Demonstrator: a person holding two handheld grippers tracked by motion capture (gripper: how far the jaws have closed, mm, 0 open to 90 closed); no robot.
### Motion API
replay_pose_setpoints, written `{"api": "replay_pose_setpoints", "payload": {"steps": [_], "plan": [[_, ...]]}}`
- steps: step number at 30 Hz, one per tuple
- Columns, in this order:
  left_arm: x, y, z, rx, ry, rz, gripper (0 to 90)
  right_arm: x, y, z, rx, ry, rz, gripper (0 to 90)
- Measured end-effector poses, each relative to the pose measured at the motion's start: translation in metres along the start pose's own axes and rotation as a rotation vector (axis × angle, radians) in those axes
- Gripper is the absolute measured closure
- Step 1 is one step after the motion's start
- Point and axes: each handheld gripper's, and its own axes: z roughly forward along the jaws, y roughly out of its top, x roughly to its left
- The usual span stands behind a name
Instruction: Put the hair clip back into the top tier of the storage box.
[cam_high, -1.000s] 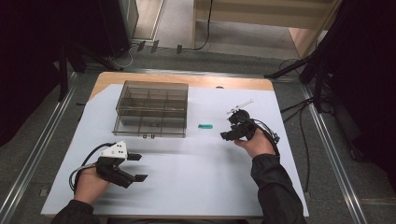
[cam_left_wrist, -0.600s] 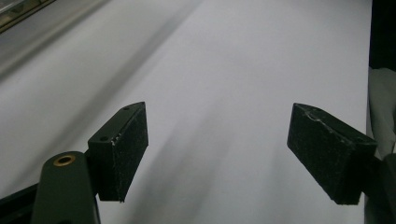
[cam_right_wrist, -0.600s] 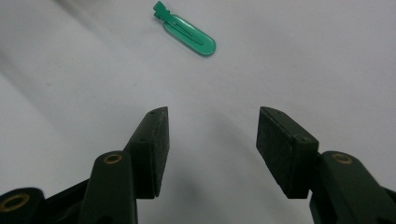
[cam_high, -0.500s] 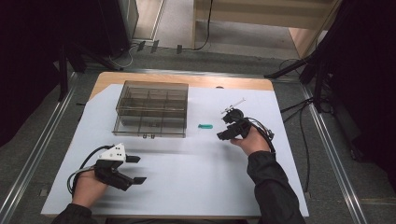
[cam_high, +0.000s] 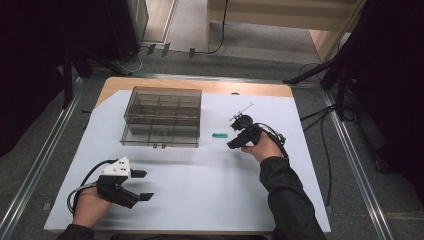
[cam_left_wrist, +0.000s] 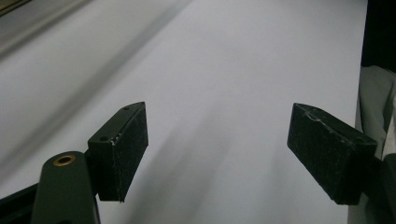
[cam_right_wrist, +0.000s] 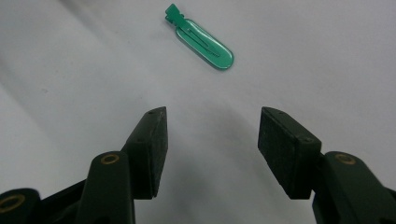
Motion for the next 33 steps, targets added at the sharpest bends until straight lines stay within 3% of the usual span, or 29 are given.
{"api": "replay_pose_setpoints", "payload": {"steps": [12,17,33], "plan": [[0.001,0.000,-0.001,0.002,0.009,-0.002,21.3,-0.004,0.018,0.005,0.045,0.014,-0.006,46.7],[0.002,-0.001,-0.002,0.003,0.014,-0.003,21.3,-0.006,0.026,0.009,0.063,-0.008,-0.026,47.2],[0.003,-0.001,-0.002,0.002,0.020,-0.009,21.3,0.000,0.047,0.030,0.128,0.005,-0.069,47.8]]}}
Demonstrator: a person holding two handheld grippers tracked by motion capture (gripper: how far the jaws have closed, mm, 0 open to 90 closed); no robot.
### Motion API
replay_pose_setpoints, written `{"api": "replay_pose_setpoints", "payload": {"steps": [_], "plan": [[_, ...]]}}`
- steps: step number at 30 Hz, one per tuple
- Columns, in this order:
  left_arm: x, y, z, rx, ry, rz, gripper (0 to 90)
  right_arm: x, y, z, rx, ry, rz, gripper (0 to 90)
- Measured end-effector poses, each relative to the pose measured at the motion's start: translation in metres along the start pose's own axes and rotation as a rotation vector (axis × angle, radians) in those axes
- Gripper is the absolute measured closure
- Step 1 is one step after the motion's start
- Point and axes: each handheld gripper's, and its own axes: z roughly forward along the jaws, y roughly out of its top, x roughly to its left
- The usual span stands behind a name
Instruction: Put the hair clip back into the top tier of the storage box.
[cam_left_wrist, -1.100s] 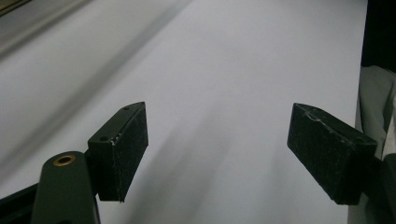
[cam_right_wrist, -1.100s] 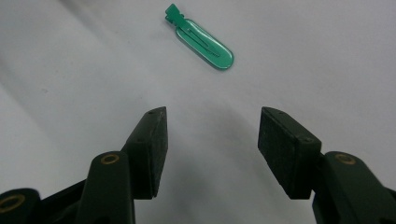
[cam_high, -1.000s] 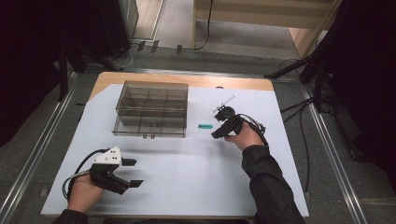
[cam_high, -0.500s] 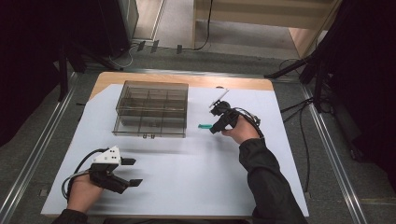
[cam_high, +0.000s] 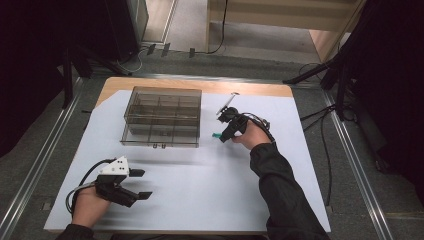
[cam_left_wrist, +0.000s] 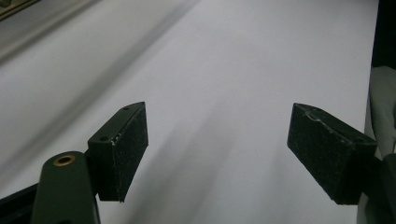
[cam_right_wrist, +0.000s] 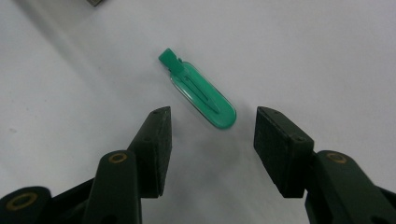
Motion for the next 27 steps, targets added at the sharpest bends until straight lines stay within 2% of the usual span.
{"api": "replay_pose_setpoints", "payload": {"steps": [5,8,15,19,25,27], "plan": [[0.000,0.000,-0.001,0.001,0.001,0.002,21.3,0.004,0.008,0.003,0.011,-0.016,-0.033,48.2],[0.000,0.000,-0.001,0.002,0.002,0.003,21.3,0.004,0.011,0.007,0.021,-0.008,-0.052,49.1],[0.001,0.000,-0.001,0.002,0.004,0.001,21.3,-0.001,0.013,0.010,0.010,0.004,-0.019,54.2],[0.000,0.000,0.000,0.004,0.003,0.001,21.3,-0.002,0.014,0.010,0.008,-0.004,-0.037,57.2],[0.000,0.000,0.000,0.003,0.006,0.001,21.3,0.001,0.014,0.009,0.013,0.010,-0.029,75.9],[0.000,0.000,0.000,0.003,0.005,0.001,21.3,0.001,0.015,0.009,0.021,0.014,-0.009,76.4]]}}
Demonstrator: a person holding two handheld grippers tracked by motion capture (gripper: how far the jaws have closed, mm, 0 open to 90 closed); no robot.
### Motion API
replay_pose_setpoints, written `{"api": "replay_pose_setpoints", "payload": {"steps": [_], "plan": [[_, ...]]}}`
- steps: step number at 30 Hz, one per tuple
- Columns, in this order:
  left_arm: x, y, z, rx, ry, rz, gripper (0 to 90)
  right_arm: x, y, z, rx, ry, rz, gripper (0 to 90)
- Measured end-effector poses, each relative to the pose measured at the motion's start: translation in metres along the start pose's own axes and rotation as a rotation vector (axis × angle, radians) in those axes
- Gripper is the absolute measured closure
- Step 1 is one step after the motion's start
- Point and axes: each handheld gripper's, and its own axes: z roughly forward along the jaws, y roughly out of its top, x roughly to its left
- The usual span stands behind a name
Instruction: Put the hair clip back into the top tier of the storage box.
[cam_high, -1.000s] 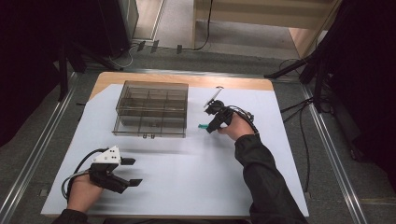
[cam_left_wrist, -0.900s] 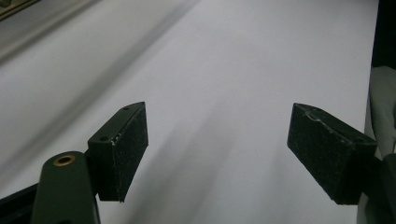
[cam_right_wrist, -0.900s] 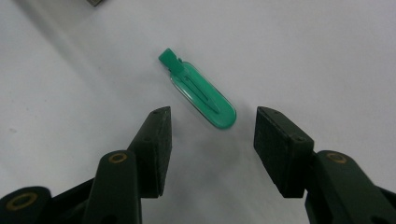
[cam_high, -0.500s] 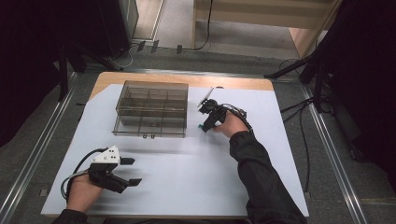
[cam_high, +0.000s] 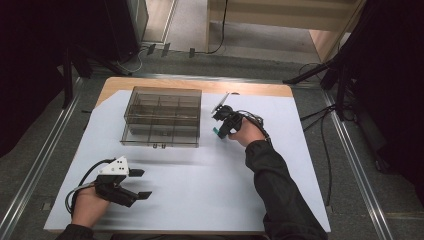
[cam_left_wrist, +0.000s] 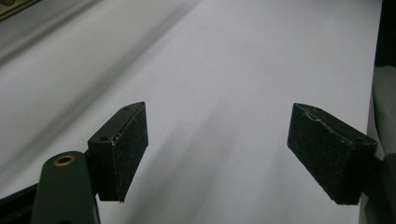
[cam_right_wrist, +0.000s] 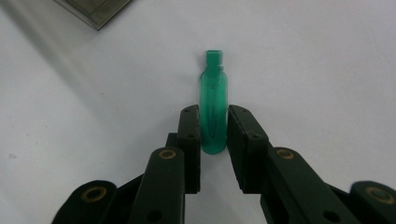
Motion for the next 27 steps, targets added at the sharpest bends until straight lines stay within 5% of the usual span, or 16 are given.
{"api": "replay_pose_setpoints", "payload": {"steps": [5,12,27], "plan": [[0.0001,0.0000,0.0003,0.000,0.000,0.000,21.3,-0.0008,0.0017,0.0005,-0.018,0.021,0.026,67.7],[-0.0001,0.0002,0.0001,0.000,0.002,0.000,21.3,0.0046,0.0055,0.0029,-0.026,-0.032,0.002,73.9],[0.0005,-0.0005,-0.0020,-0.006,0.003,-0.004,21.3,0.0012,0.0022,-0.0009,-0.036,-0.002,0.044,77.4]]}}
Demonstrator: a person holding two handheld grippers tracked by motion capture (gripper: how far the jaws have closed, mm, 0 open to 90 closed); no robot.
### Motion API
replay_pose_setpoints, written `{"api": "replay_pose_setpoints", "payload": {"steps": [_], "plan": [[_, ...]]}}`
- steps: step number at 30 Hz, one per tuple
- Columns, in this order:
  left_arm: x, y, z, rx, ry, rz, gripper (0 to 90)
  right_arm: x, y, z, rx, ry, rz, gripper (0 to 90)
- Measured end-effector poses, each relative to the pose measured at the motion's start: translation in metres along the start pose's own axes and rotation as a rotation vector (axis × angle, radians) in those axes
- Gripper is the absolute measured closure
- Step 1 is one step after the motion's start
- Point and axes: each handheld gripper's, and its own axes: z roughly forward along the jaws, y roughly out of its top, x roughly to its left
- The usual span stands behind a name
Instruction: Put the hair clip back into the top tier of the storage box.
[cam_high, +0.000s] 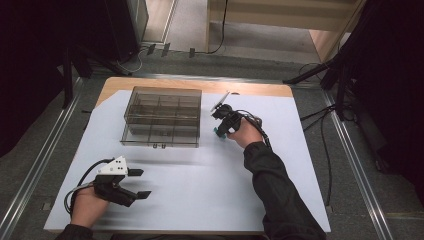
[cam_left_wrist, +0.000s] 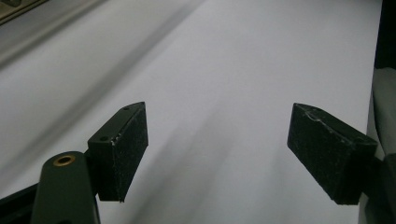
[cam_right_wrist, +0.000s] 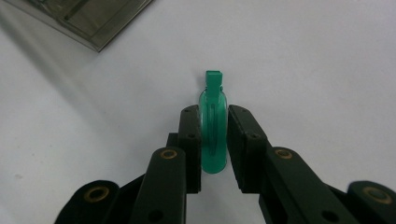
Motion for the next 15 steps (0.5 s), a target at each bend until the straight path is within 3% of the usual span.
{"api": "replay_pose_setpoints", "payload": {"steps": [5,9,15], "plan": [[0.000,0.001,0.001,0.004,0.000,0.003,21.3,-0.003,-0.003,-0.006,-0.031,-0.001,0.001,77.4],[0.001,0.002,0.001,0.004,0.004,0.003,21.3,-0.006,-0.007,-0.010,-0.056,0.035,0.013,77.4],[0.002,0.005,0.004,0.007,-0.005,0.008,21.3,-0.006,-0.013,-0.016,-0.059,0.026,0.030,77.4]]}}
